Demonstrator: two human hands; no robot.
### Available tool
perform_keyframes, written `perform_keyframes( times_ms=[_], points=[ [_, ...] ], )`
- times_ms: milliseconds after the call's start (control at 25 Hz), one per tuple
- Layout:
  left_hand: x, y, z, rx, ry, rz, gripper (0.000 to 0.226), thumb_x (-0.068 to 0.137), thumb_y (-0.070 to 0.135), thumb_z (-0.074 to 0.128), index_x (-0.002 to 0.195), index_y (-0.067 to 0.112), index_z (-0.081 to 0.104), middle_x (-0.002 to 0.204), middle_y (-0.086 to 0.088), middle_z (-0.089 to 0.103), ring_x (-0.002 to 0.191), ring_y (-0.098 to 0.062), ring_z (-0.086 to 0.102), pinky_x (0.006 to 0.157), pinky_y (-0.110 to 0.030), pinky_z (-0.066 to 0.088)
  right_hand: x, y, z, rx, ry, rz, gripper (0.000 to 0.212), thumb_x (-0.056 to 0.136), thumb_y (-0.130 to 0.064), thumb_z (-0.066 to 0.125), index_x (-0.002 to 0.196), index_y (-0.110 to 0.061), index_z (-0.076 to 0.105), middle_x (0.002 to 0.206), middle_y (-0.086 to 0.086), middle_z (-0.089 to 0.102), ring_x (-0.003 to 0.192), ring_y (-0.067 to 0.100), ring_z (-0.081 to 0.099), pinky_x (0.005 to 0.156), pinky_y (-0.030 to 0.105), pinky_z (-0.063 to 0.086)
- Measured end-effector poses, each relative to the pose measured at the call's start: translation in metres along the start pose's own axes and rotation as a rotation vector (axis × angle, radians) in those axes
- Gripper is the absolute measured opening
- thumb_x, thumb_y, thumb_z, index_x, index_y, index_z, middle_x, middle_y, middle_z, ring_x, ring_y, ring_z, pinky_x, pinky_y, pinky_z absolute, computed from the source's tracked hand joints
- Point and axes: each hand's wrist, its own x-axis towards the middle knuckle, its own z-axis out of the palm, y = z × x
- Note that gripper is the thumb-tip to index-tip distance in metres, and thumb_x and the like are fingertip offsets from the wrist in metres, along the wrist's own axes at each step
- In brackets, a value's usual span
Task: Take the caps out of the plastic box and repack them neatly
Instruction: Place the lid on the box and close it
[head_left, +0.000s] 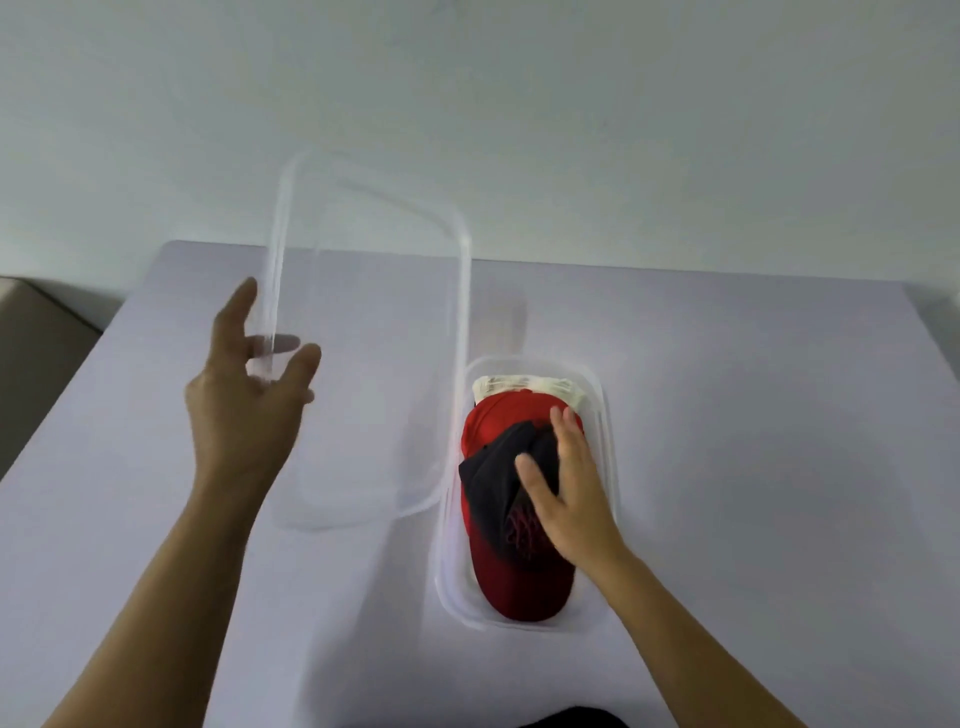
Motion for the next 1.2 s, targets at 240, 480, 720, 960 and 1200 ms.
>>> perform_keyframes(
  times_ms=[240, 480, 720, 960, 1200],
  points=[
    [-0.034, 0.005, 0.064, -0.213, -0.288, -0.145, 0.06, 0.088, 0.02, 0.061, 0.14, 0.039, 0.037, 0.09, 0.005, 0.063, 0.054, -0.01, 0.062, 0.054, -0.023, 0.046, 0.013, -0.024, -0.046, 0.556, 0.083, 0.226, 0.075, 0.083, -0.066, 0.039, 0.146, -0.034, 0.015, 0.147, -0.005, 0.038, 0.13, 0.02, 0.046, 0.108, 0.037, 0.037],
    [-0.08, -0.057, 0.119, 0.073, -0.46, -0.252, 0.064, 0.091, 0.04, 0.054, 0.147, 0.022, 0.028, 0.148, -0.001, 0.036, 0.125, -0.021, 0.049, 0.1, -0.035, 0.043, -0.024, 0.021, -0.03, 0.266, 0.15, 0.377, 0.059, 0.095, -0.035, 0.045, 0.147, -0.021, 0.021, 0.154, -0.001, 0.028, 0.141, 0.019, 0.029, 0.103, 0.023, 0.025],
    [-0.088, -0.073, 0.139, 0.167, -0.532, -0.16, 0.059, 0.098, 0.035, 0.042, 0.15, 0.026, 0.015, 0.157, -0.002, 0.023, 0.143, -0.024, 0.027, 0.113, -0.04, 0.027, -0.022, 0.043, -0.019, 0.307, 0.16, 0.439, 0.059, 0.096, -0.033, 0.044, 0.148, -0.022, 0.019, 0.155, -0.002, 0.026, 0.142, 0.019, 0.027, 0.109, 0.027, 0.026],
    [-0.087, -0.083, 0.145, 0.184, -0.522, -0.162, 0.056, 0.098, 0.035, 0.041, 0.149, 0.028, 0.019, 0.154, -0.004, 0.031, 0.139, -0.027, 0.036, 0.113, -0.043, 0.033, -0.016, 0.045, -0.015, 0.352, 0.19, 0.463, 0.058, 0.096, -0.033, 0.047, 0.148, -0.022, 0.023, 0.153, 0.002, 0.032, 0.138, 0.024, 0.035, 0.107, 0.033, 0.034],
    [-0.083, -0.09, 0.148, 0.182, -0.522, -0.153, 0.057, 0.097, 0.035, 0.043, 0.149, 0.029, 0.02, 0.153, -0.004, 0.034, 0.137, -0.027, 0.038, 0.112, -0.041, 0.033, -0.014, 0.048, -0.014, 0.372, 0.191, 0.48, 0.059, 0.095, -0.034, 0.049, 0.147, -0.024, 0.024, 0.151, 0.003, 0.034, 0.136, 0.026, 0.037, 0.107, 0.037, 0.035]
  ],
)
